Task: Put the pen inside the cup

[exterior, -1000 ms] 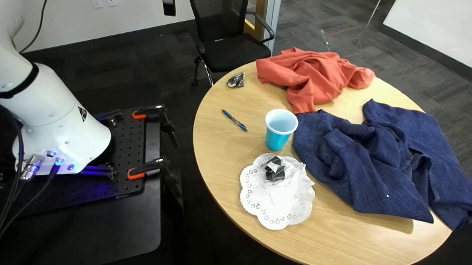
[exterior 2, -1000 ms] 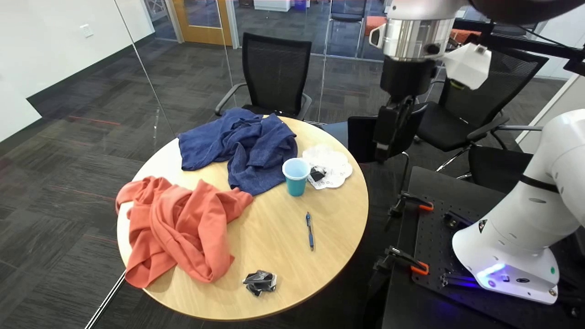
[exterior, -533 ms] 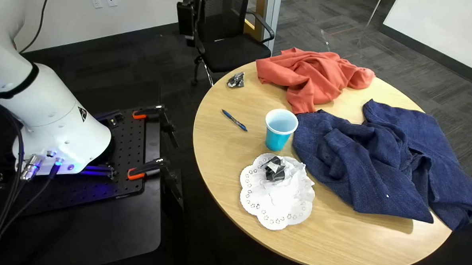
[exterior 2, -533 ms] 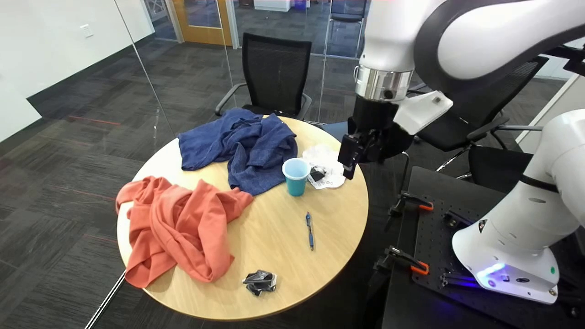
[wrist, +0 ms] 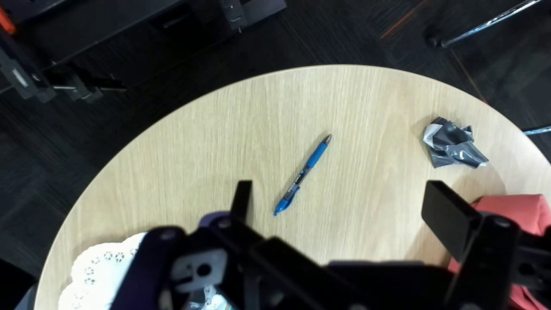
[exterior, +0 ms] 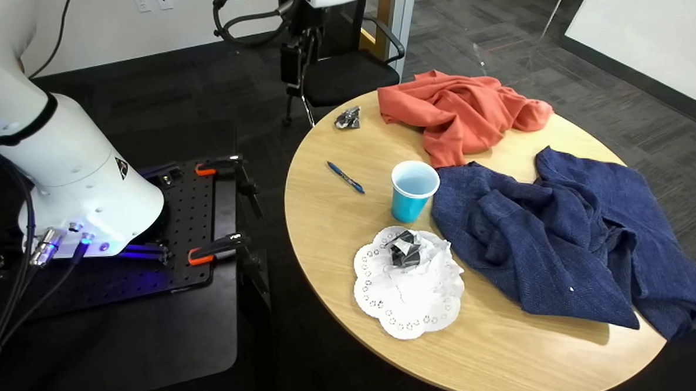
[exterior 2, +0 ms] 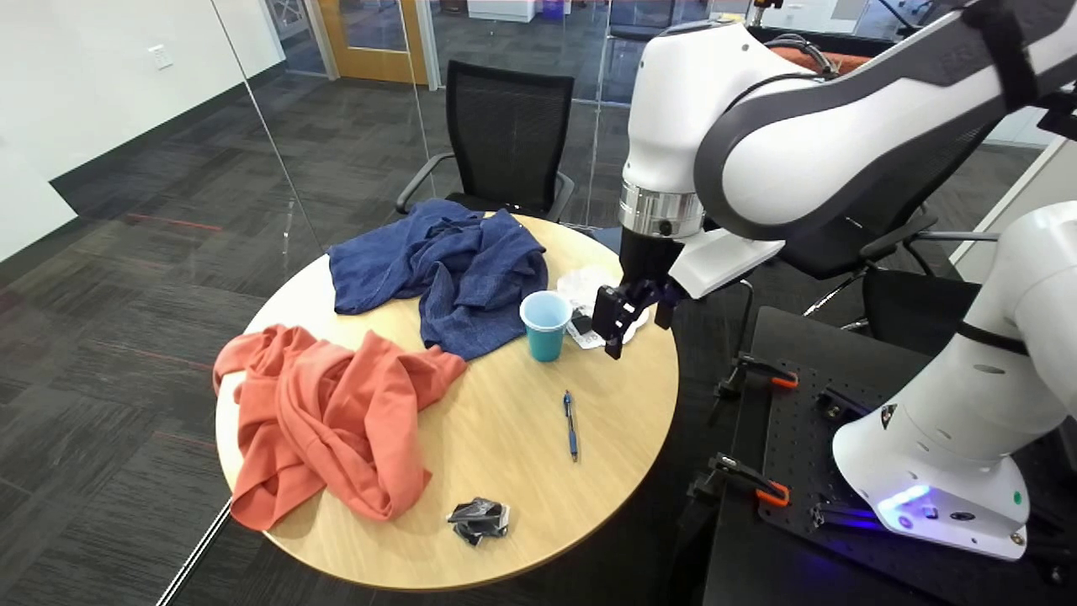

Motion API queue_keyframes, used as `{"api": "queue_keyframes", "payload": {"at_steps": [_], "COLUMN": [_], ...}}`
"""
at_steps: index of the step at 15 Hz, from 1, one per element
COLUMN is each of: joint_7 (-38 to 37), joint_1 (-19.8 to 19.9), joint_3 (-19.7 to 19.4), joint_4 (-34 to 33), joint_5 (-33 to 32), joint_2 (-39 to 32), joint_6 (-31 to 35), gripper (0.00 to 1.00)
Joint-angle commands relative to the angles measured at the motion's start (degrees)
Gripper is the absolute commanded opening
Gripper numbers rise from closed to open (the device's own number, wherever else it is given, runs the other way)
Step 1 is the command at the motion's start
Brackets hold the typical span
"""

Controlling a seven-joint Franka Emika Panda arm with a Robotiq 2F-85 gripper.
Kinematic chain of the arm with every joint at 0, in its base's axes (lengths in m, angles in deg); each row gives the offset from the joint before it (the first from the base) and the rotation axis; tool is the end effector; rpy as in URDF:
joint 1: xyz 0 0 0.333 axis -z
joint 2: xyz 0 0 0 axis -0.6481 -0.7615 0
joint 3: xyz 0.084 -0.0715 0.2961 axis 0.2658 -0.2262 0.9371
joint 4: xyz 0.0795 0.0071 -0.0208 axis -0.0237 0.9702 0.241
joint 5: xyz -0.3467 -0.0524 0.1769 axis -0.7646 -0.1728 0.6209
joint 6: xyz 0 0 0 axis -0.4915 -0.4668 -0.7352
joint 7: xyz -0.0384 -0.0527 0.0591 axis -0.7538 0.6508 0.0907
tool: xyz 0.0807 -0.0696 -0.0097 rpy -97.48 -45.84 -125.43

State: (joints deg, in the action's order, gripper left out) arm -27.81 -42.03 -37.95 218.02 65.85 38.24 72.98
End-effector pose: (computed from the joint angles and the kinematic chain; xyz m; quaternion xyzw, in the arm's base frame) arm 0.3907 0.0538 0.3344 -0.9698 0.2309 0.0466 0.0638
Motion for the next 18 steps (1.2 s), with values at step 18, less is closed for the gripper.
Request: {"api": "queue_keyframes", "payload": {"at_steps": [18], "joint_7": [-11.1], "joint_1": [-1.2], "joint_3": [-0.2], "joint_4": [-4.3], "joint_5": [4.0], "joint_2": [-22.4], "joint_6": [19.6], "gripper": [1.0]}}
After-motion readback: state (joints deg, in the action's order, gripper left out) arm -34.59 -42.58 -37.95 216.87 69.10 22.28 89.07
